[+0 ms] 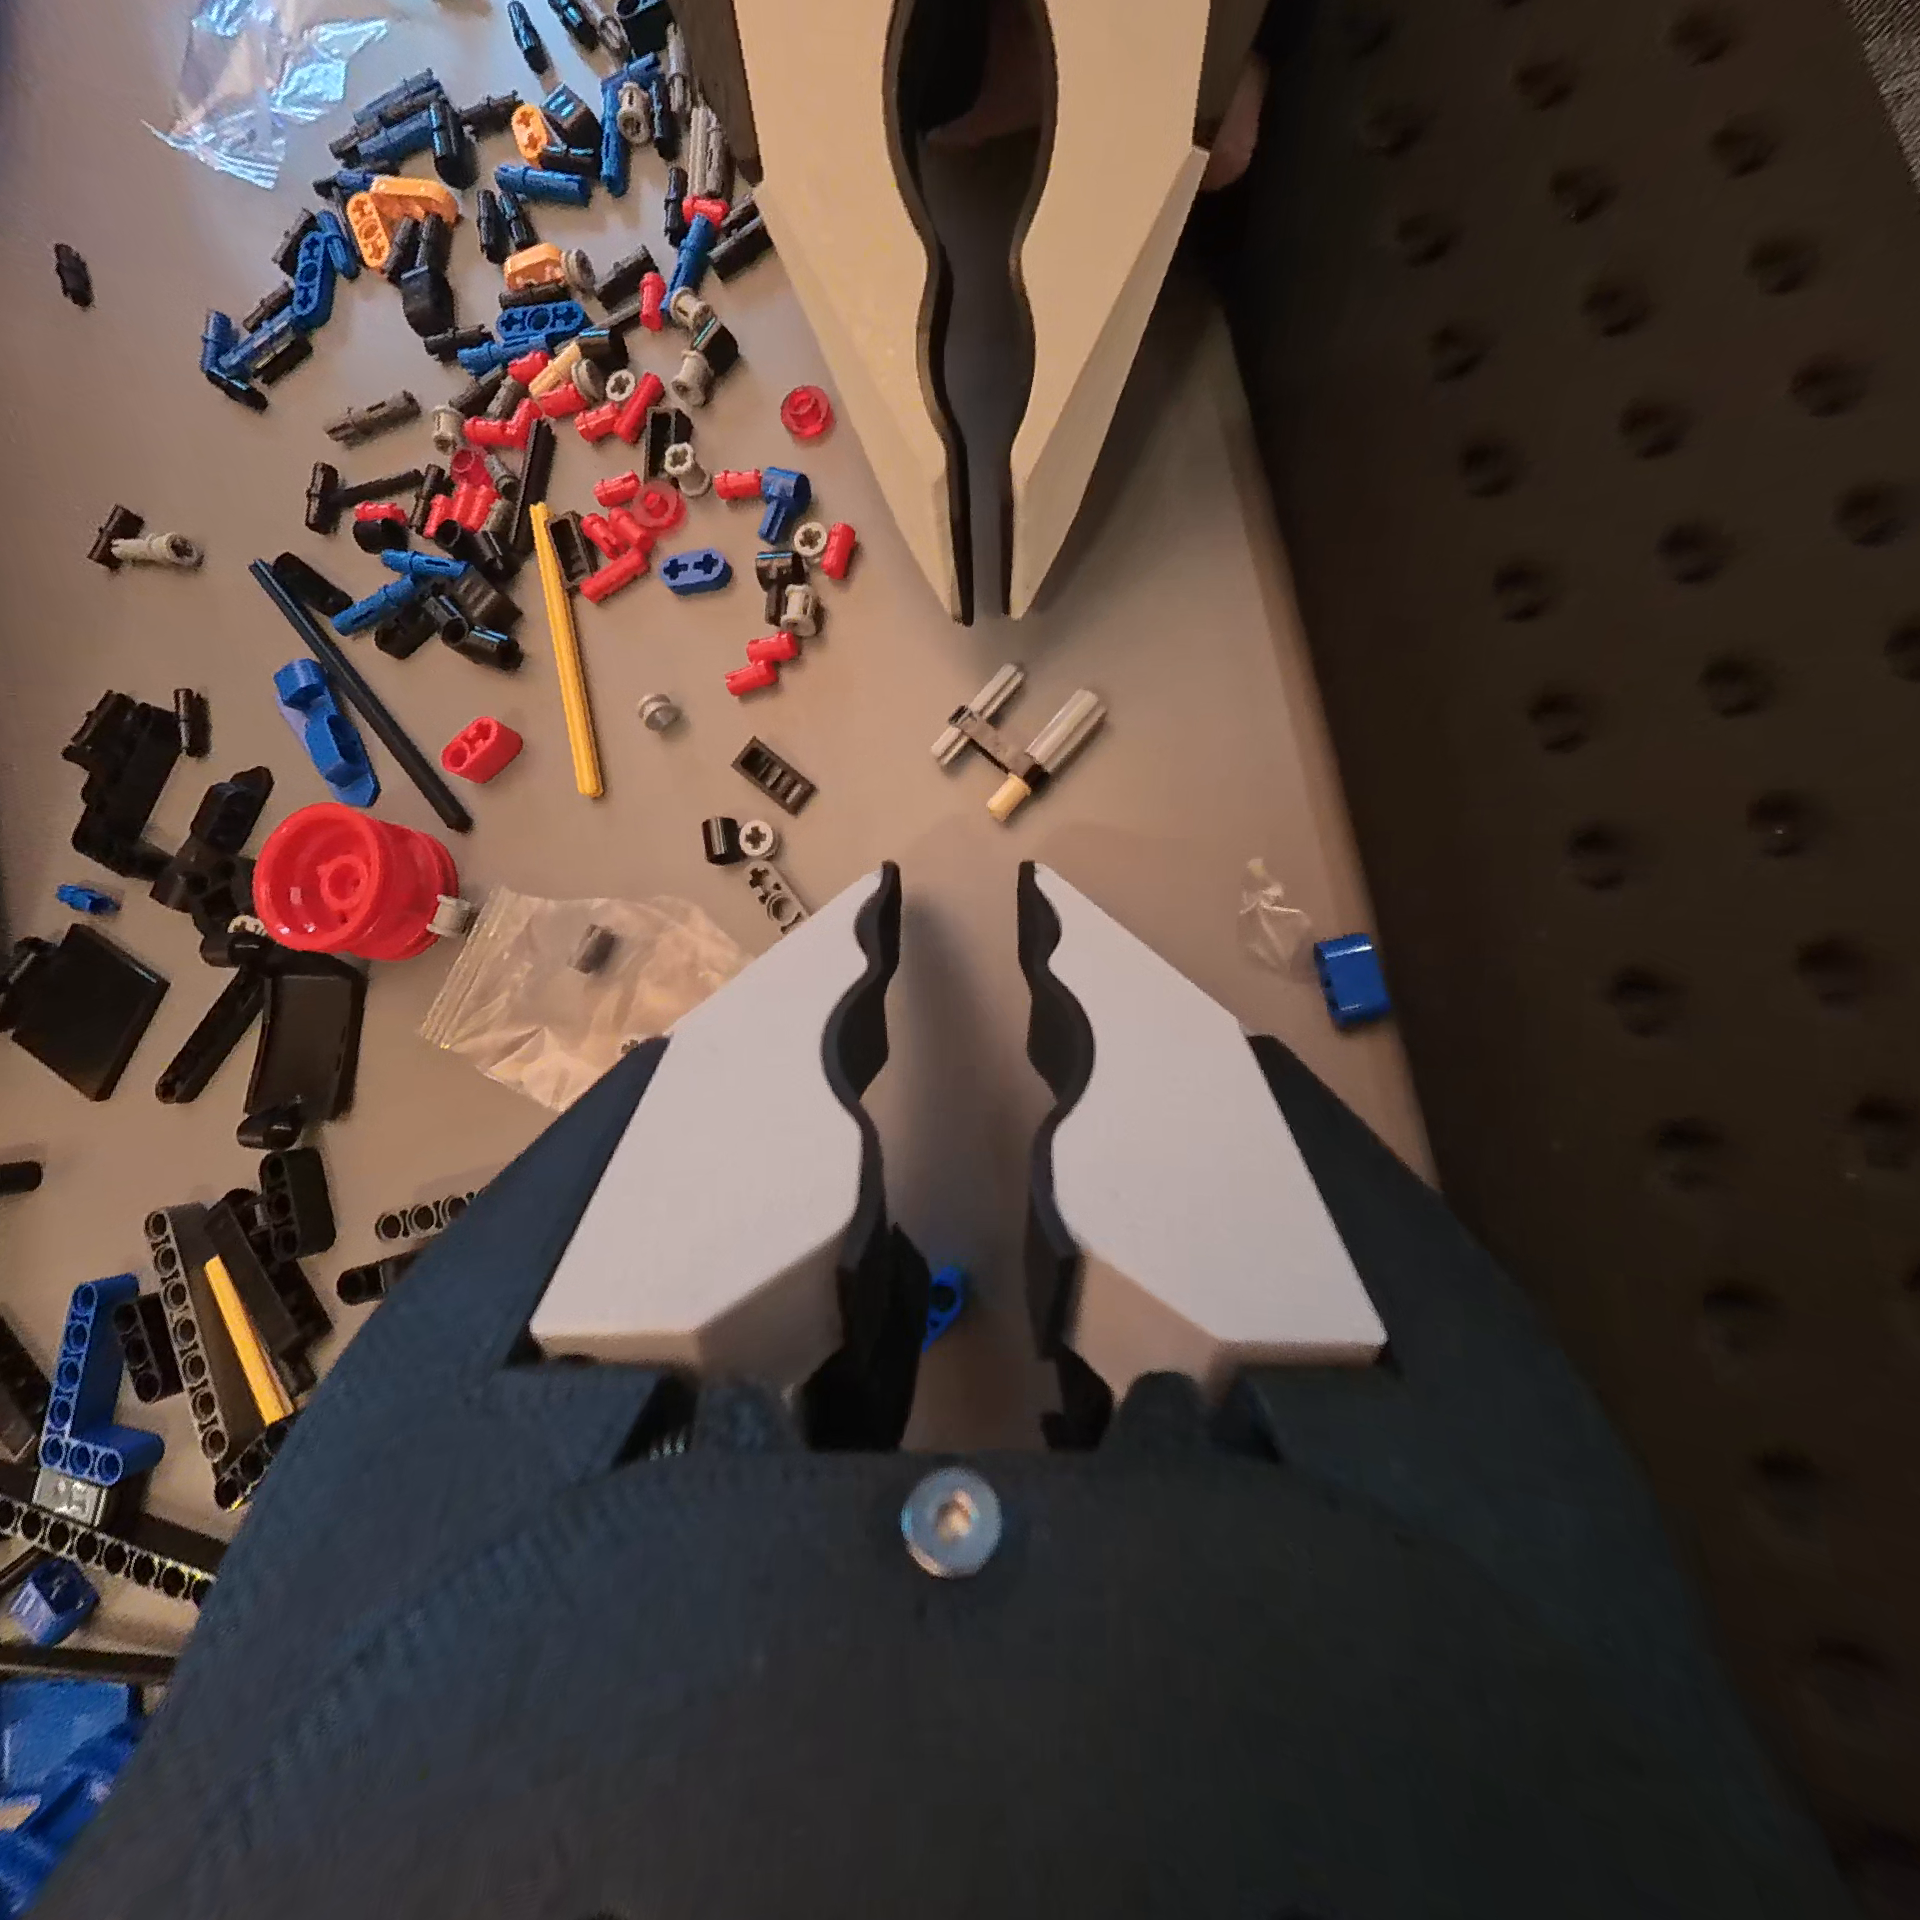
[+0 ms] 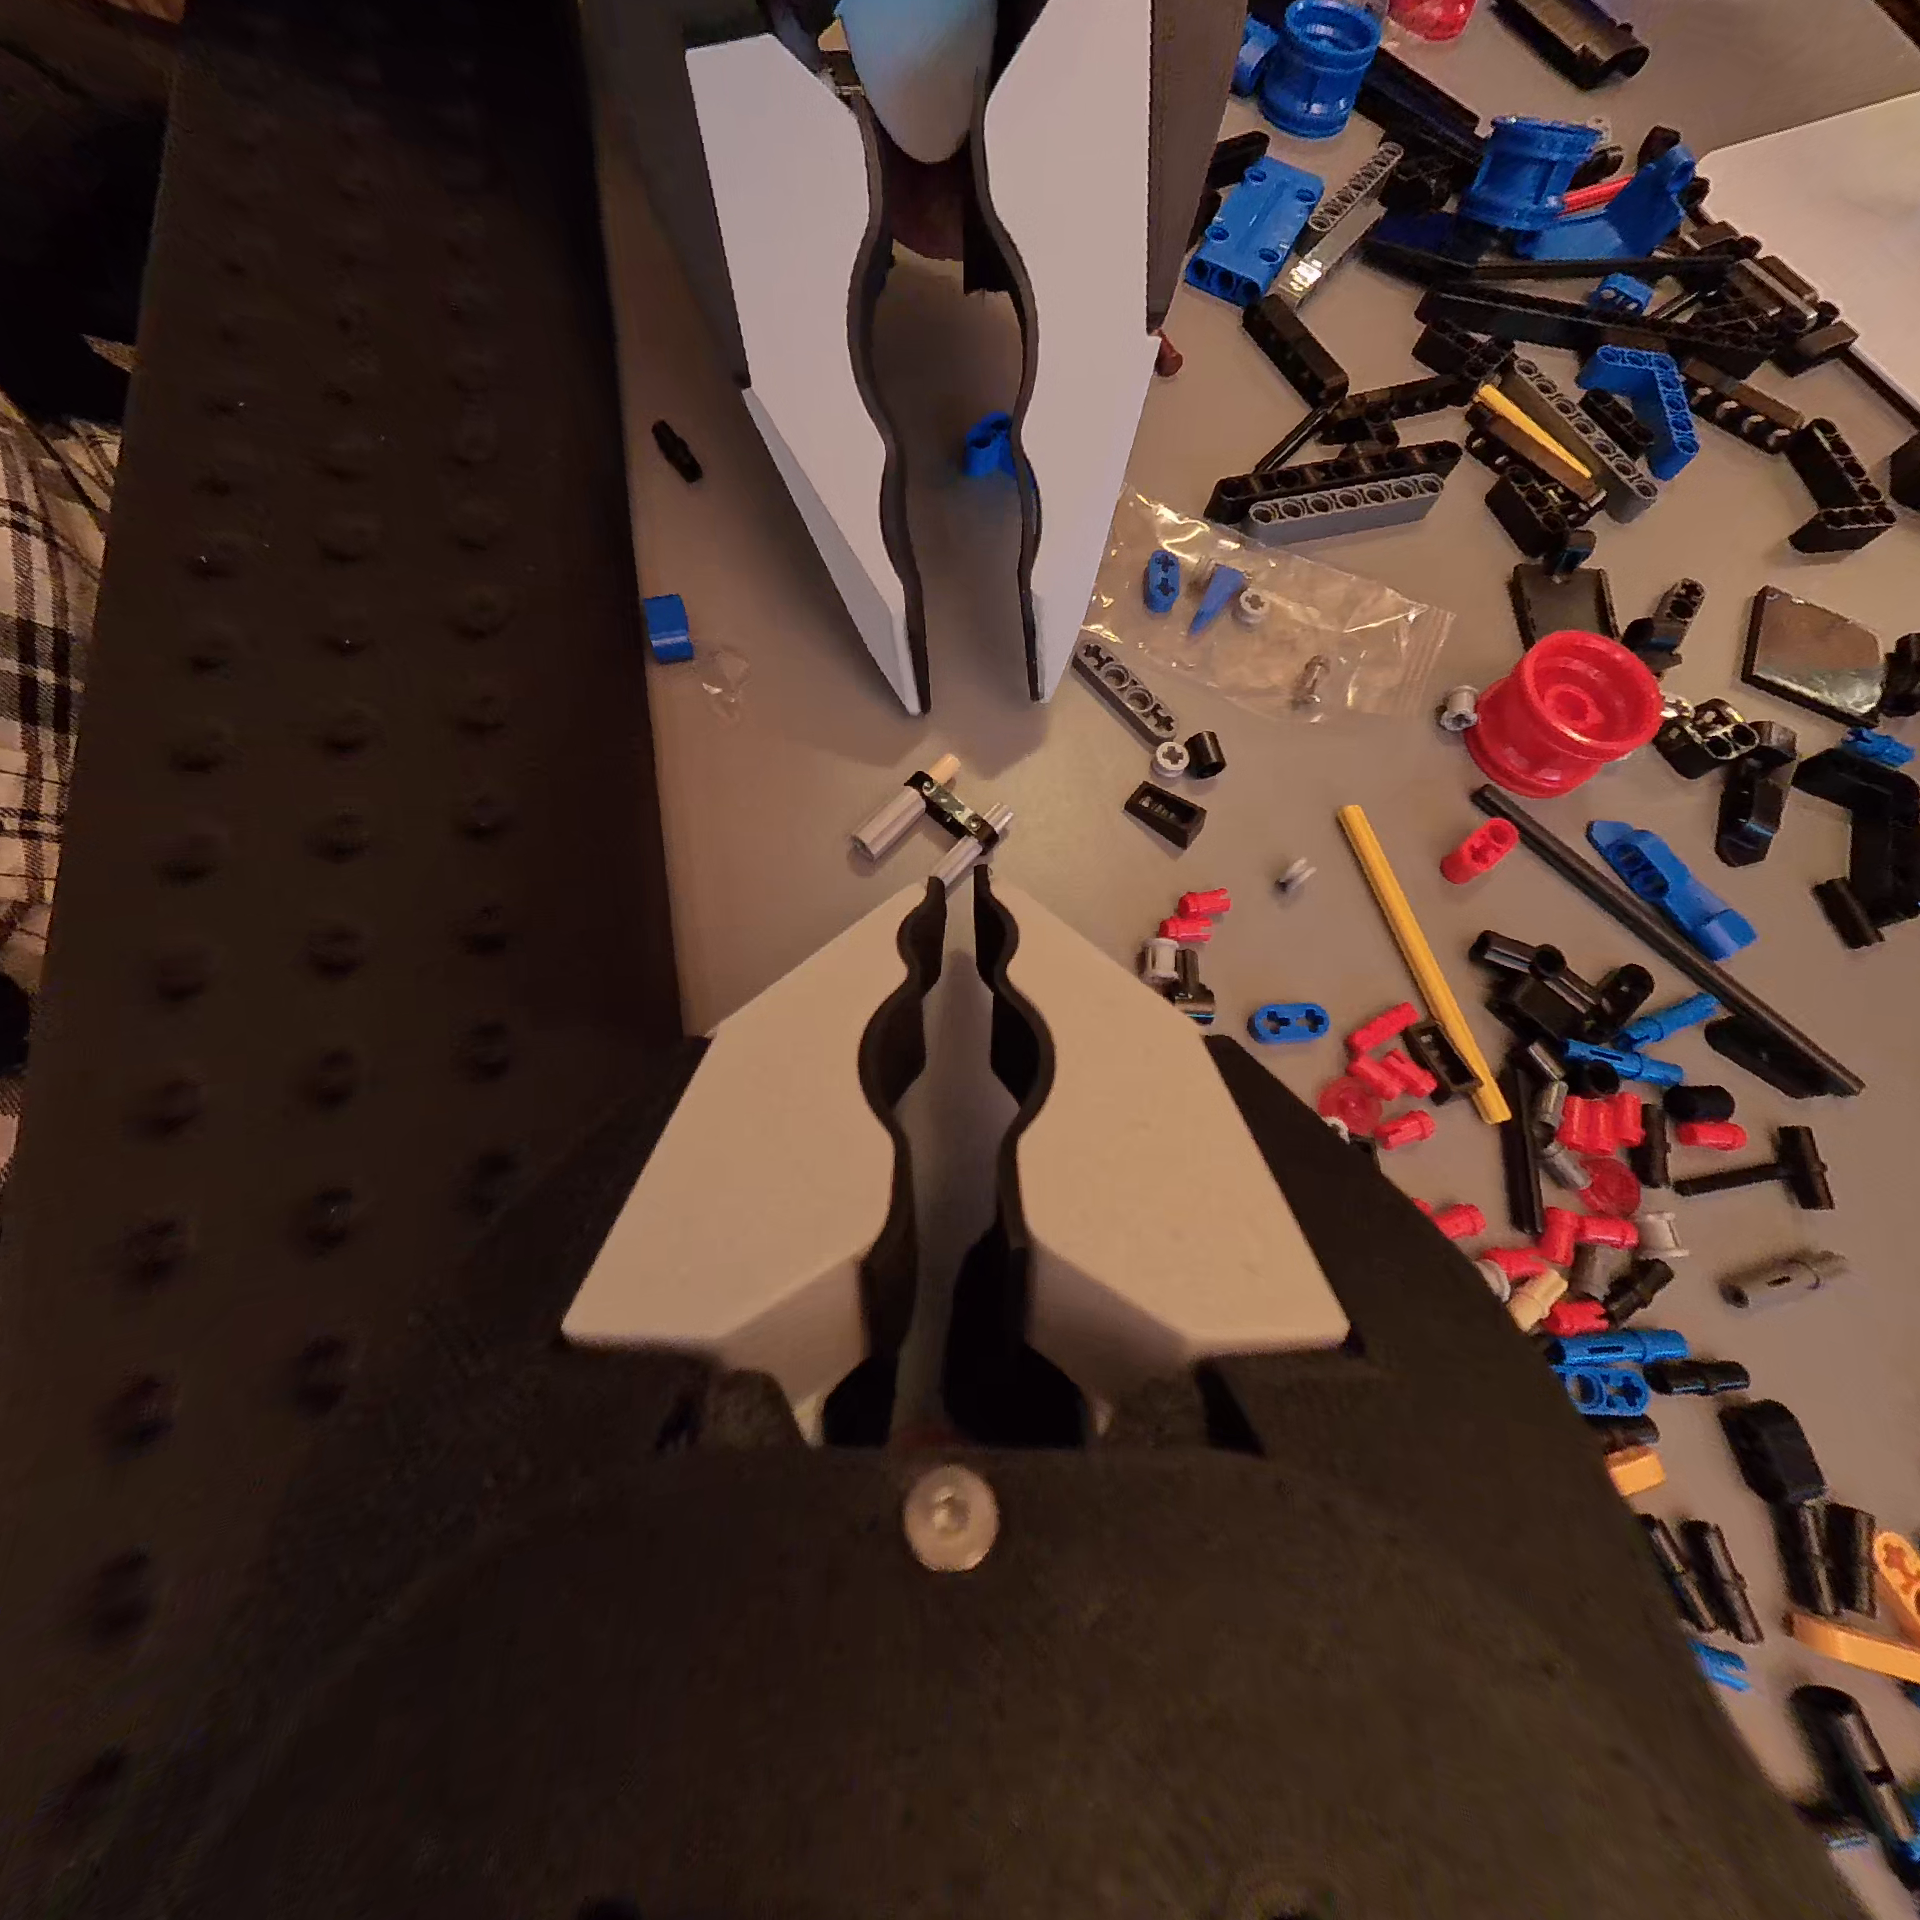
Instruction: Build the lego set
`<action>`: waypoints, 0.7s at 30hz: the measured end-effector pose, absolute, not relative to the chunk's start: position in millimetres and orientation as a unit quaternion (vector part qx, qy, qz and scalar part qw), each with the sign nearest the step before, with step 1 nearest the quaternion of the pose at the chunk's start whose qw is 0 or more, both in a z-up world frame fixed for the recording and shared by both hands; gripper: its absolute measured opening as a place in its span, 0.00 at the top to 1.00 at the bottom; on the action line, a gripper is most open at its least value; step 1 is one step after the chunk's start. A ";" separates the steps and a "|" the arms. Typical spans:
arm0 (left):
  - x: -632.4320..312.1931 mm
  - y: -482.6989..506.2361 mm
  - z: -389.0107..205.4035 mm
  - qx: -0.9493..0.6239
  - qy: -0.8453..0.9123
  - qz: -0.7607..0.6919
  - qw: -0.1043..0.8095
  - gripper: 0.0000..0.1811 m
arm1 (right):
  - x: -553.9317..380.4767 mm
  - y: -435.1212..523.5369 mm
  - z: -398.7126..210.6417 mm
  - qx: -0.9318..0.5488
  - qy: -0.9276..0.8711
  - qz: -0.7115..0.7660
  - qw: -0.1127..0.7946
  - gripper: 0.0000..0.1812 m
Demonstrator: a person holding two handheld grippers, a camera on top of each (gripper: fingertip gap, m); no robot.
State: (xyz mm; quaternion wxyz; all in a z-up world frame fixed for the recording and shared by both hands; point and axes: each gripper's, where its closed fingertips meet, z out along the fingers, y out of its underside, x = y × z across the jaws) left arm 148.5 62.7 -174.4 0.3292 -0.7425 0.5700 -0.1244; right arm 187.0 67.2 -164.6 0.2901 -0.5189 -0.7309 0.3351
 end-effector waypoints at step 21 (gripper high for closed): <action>171.6 43.7 -176.9 -0.721 0.596 -0.154 0.318 0.91 | 186.5 67.7 -164.3 -0.517 -0.731 0.333 0.294 0.97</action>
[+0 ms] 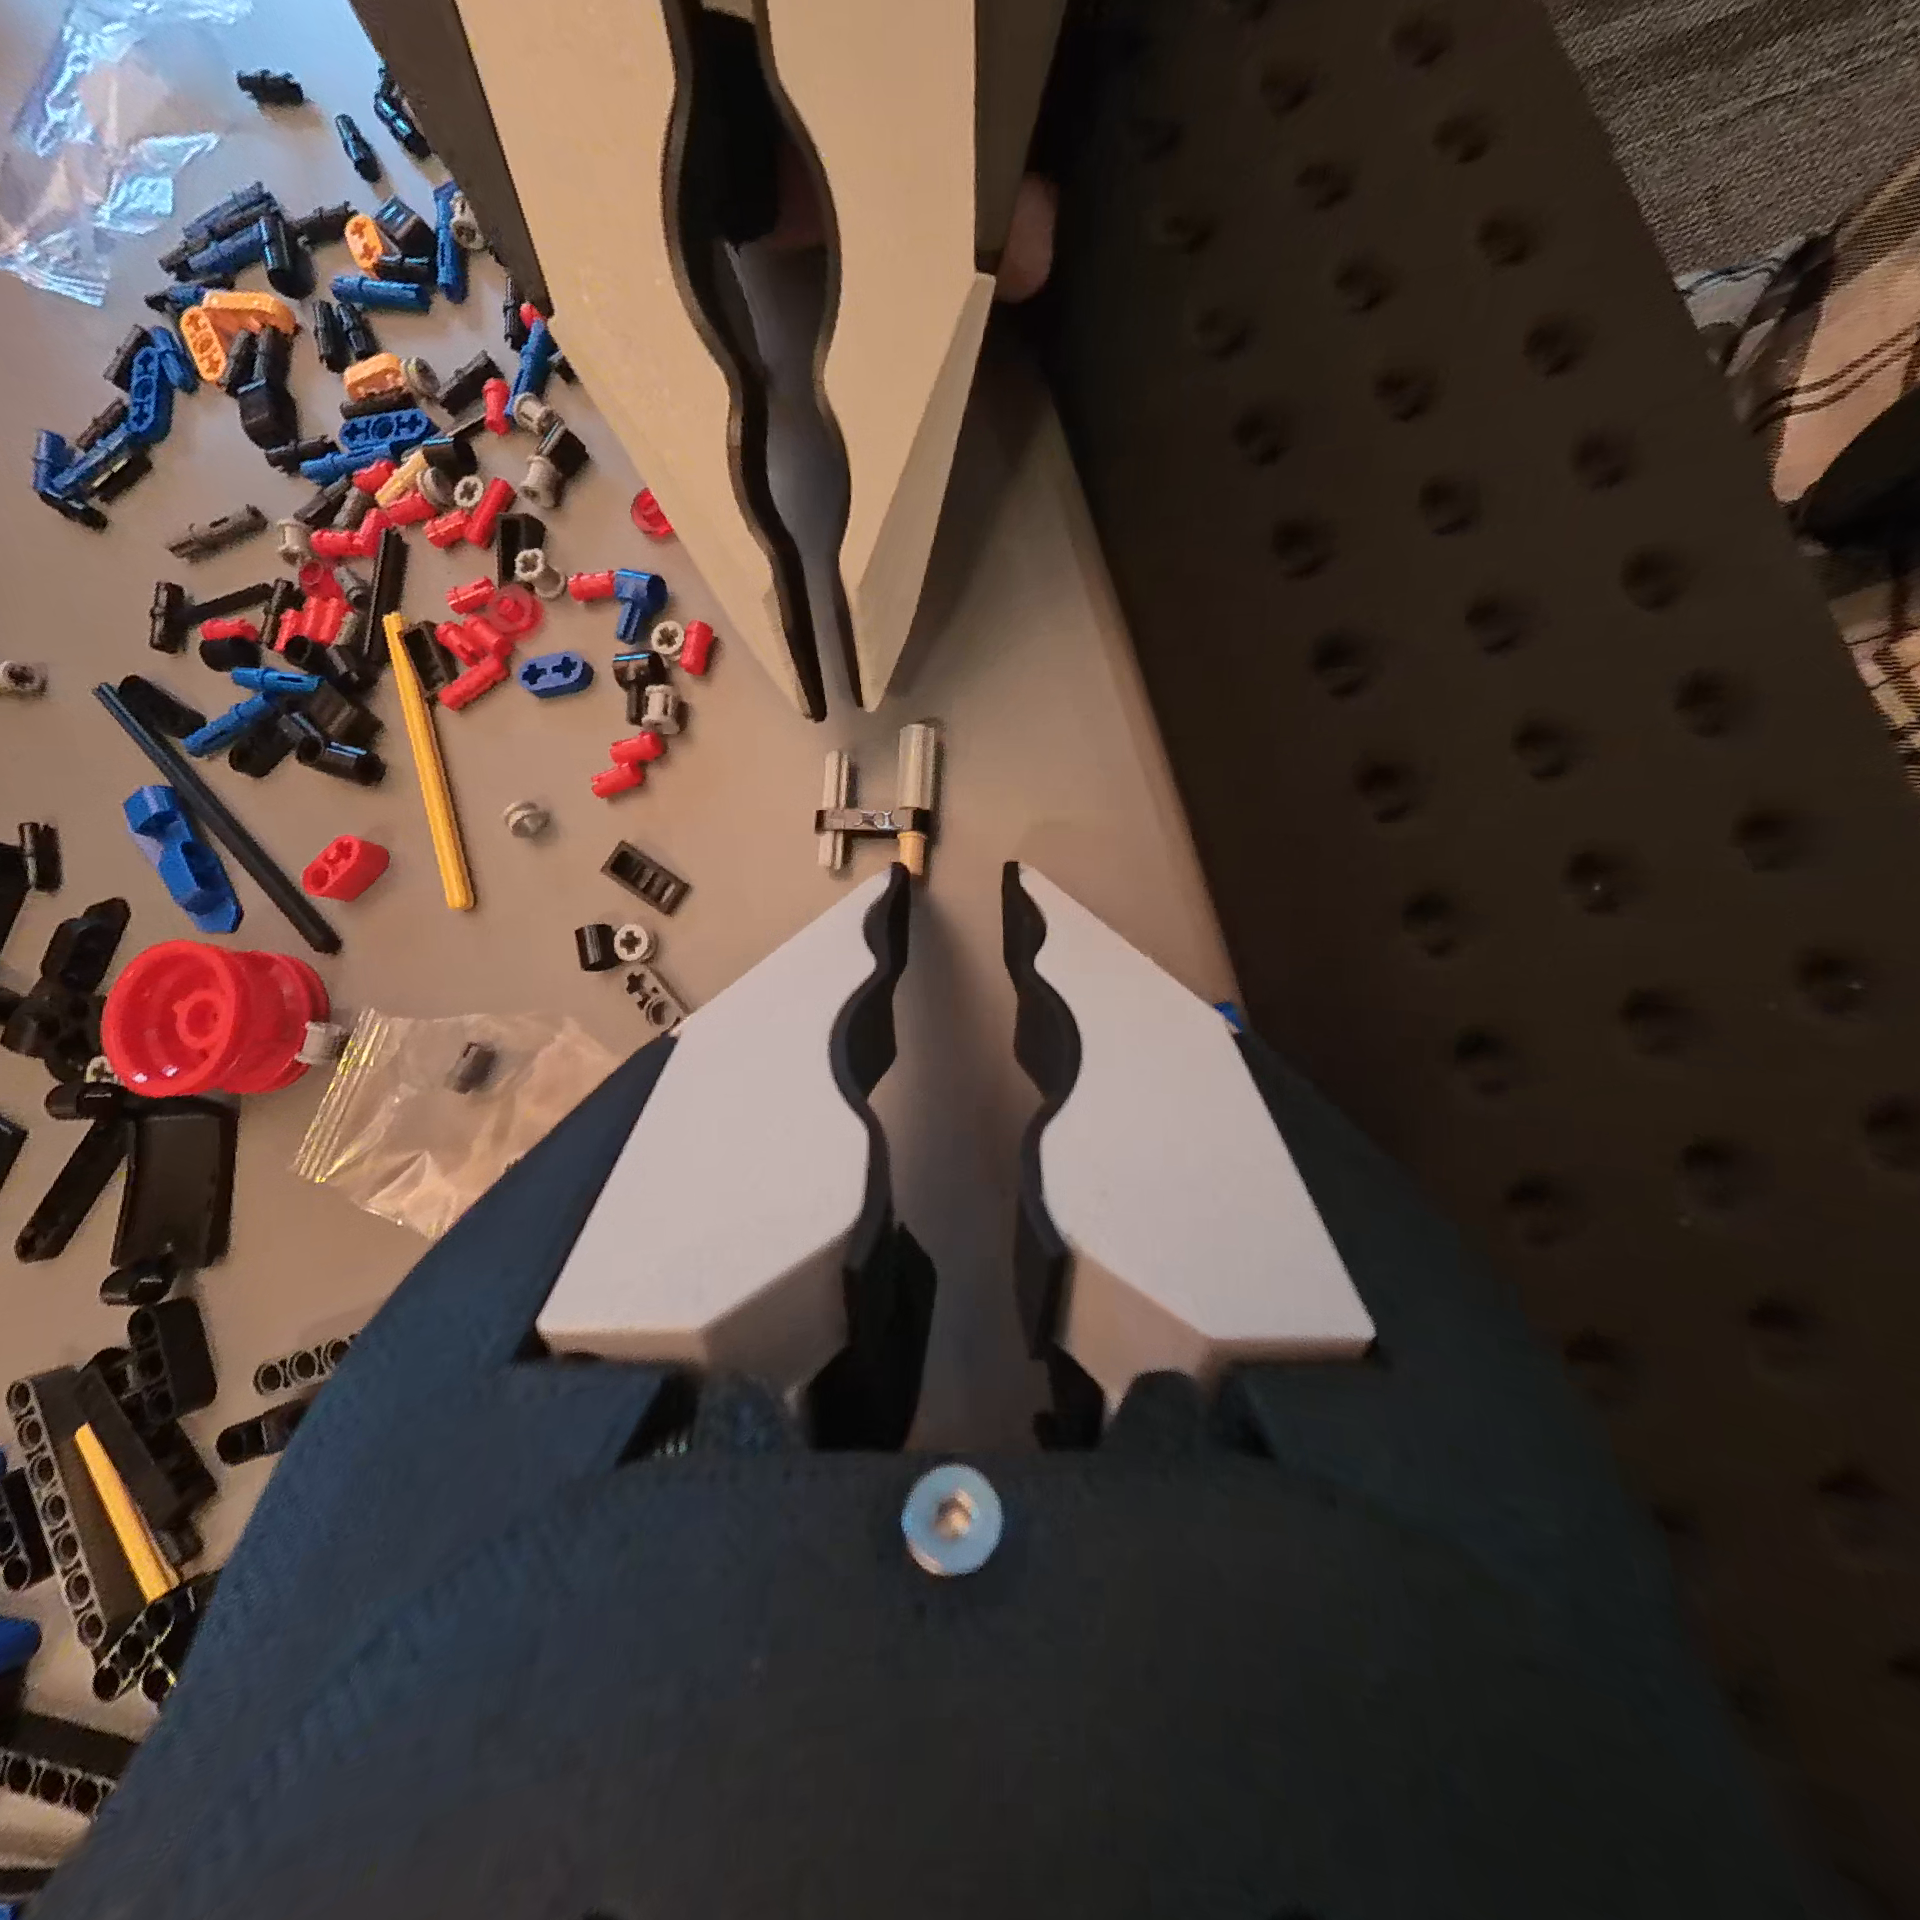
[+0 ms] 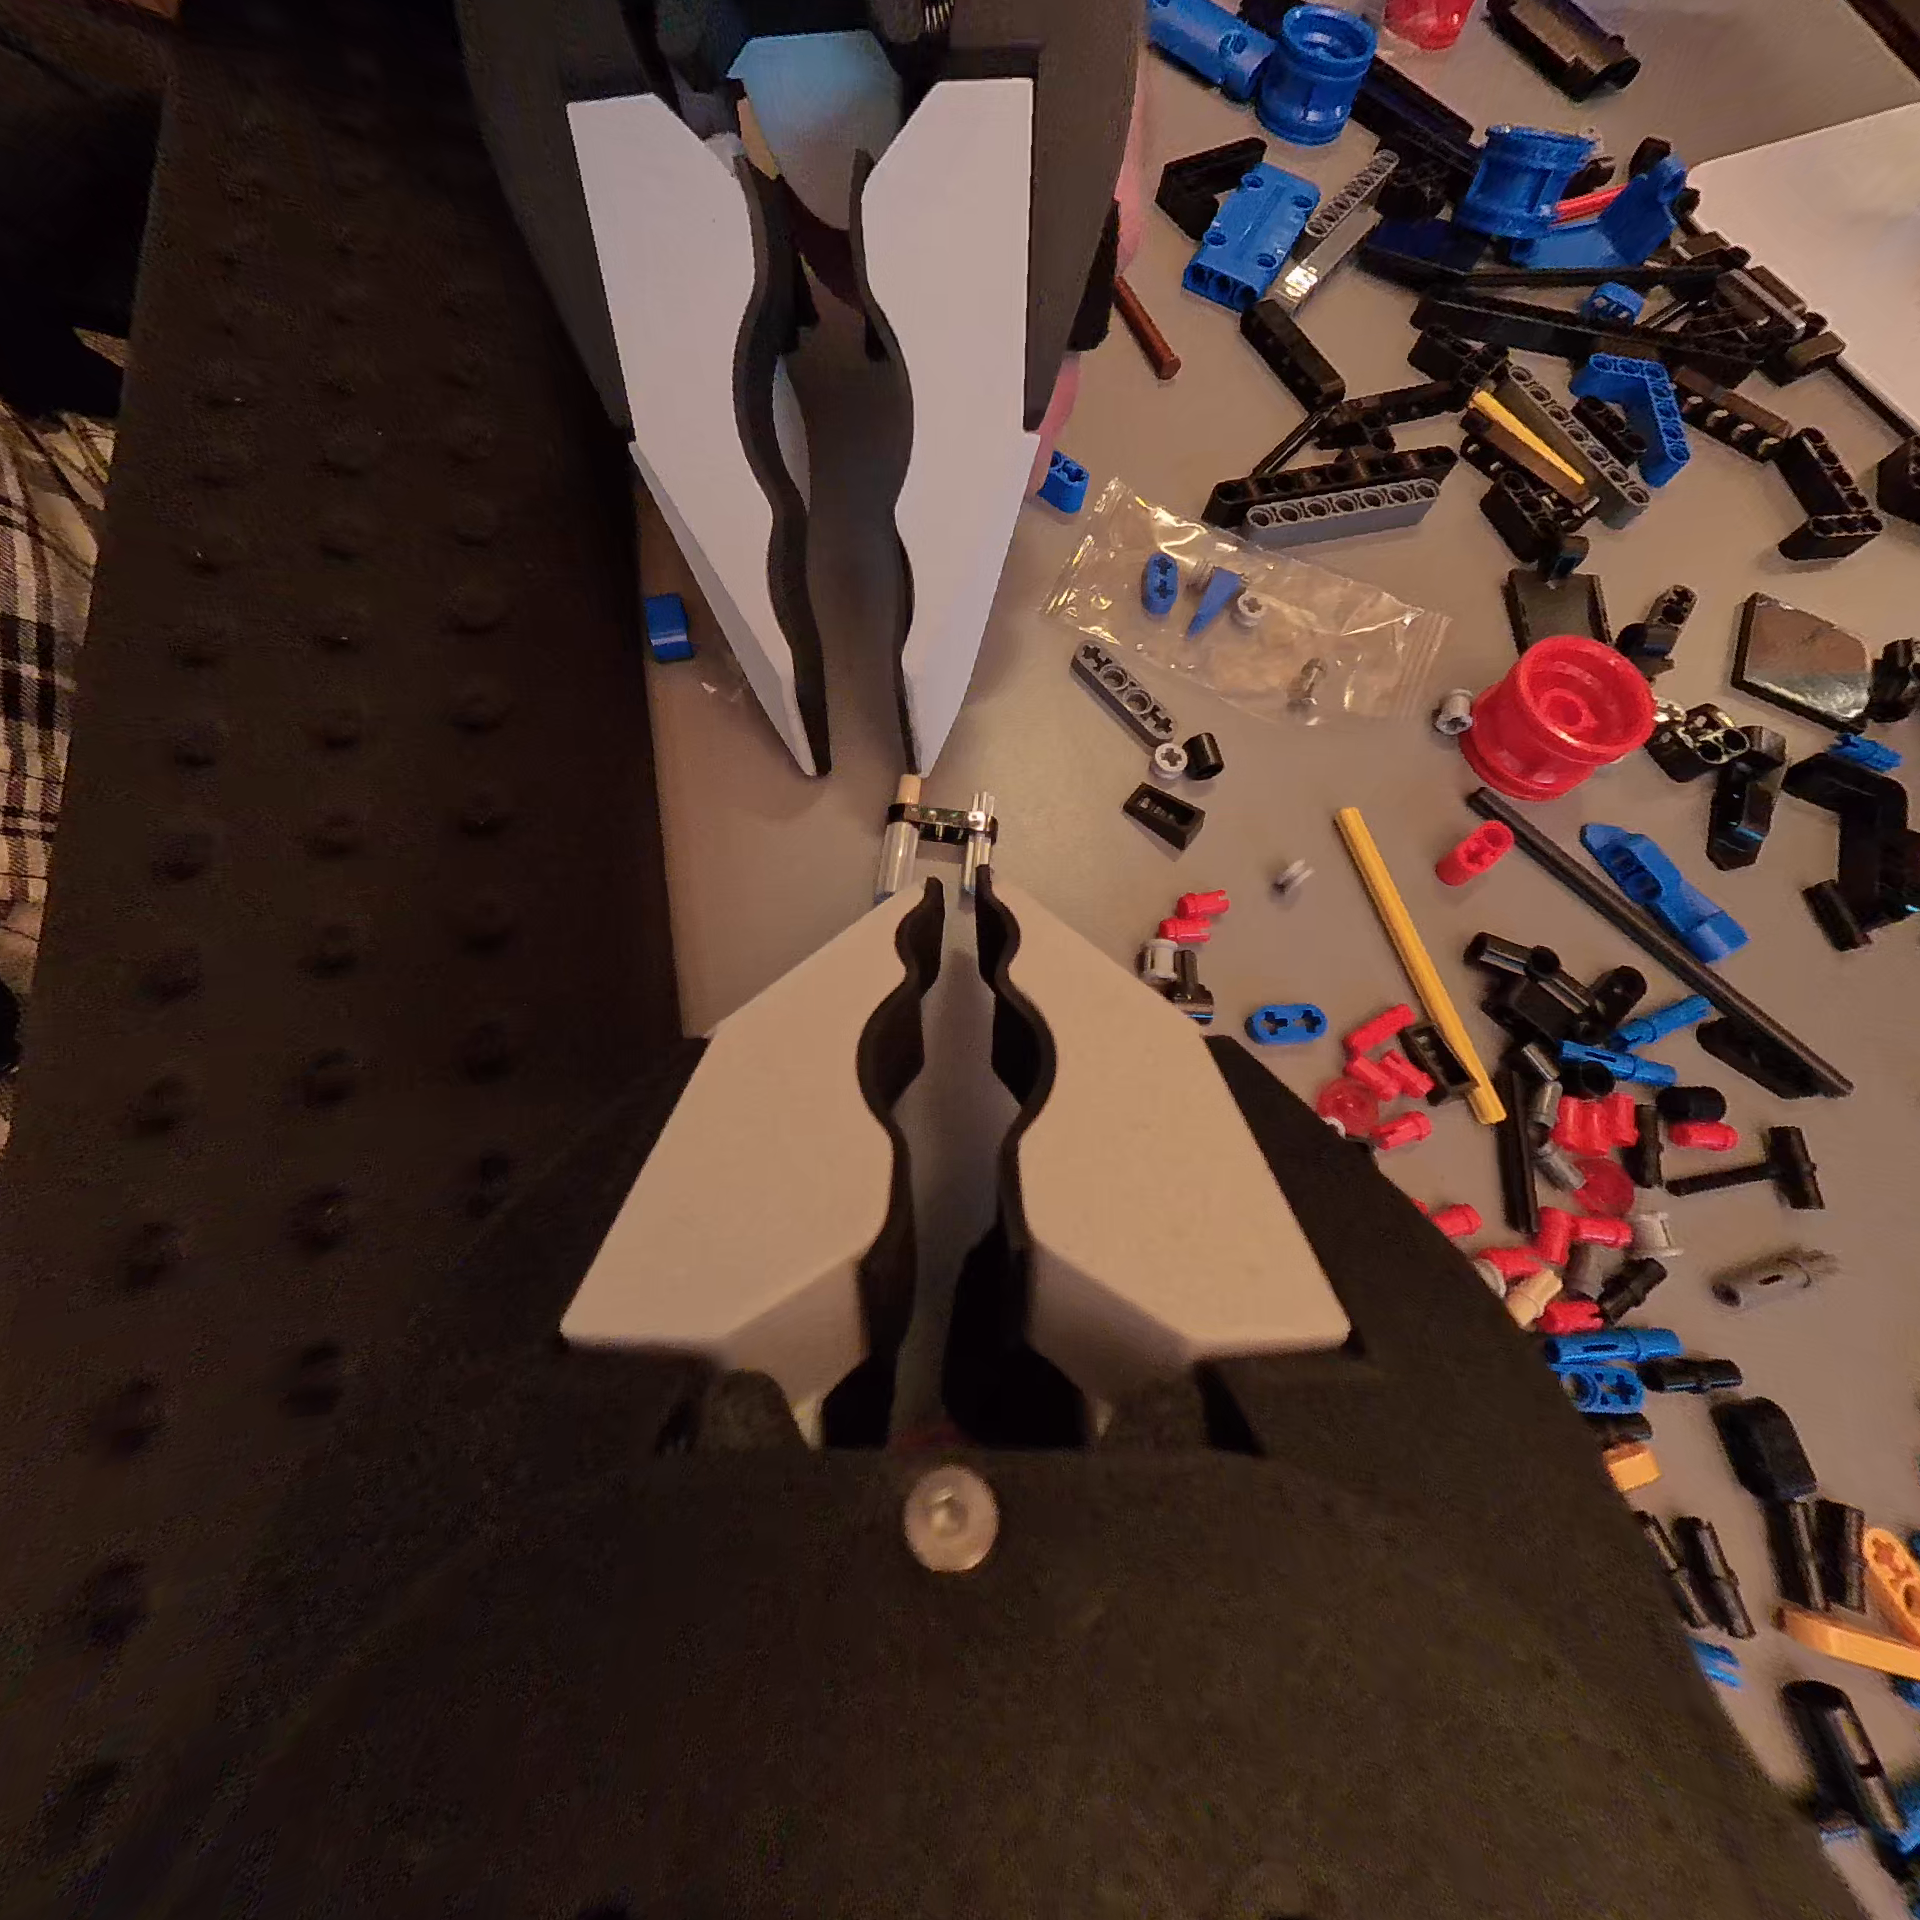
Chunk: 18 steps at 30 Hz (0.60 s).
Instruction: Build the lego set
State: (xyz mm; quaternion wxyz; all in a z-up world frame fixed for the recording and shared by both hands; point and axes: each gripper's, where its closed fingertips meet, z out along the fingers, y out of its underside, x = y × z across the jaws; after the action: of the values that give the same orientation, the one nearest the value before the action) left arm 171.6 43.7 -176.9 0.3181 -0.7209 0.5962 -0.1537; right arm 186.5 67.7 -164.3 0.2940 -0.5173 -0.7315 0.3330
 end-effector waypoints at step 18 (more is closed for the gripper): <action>165.1 53.5 -162.4 -0.729 0.566 -0.168 0.345 0.89 | 187.0 77.7 -158.8 -0.523 -0.717 0.330 0.322 0.97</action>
State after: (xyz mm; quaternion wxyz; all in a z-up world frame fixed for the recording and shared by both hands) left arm 165.1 53.5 -162.4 0.3454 -0.7295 0.5659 -0.1683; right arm 187.0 77.7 -158.8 0.3224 -0.5227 -0.7170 0.3298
